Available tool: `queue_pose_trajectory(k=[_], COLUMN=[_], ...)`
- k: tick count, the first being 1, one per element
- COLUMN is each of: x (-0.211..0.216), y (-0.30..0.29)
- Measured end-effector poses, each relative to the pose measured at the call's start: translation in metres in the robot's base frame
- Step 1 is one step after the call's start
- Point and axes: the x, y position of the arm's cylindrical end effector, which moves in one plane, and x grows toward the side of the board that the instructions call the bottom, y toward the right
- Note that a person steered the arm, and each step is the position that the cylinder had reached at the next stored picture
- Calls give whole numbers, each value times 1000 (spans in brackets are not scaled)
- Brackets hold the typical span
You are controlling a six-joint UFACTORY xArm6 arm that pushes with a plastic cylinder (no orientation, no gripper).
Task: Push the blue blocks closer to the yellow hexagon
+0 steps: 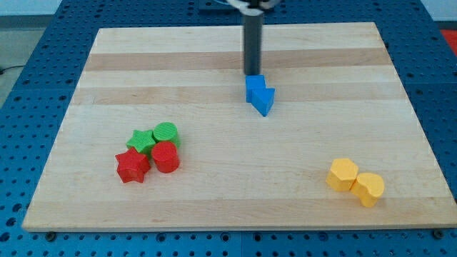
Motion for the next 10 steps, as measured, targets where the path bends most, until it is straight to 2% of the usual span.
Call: queue_pose_trajectory(k=[2,4,7,10], x=[0,4,48,123], y=[2,-20,-14,-3])
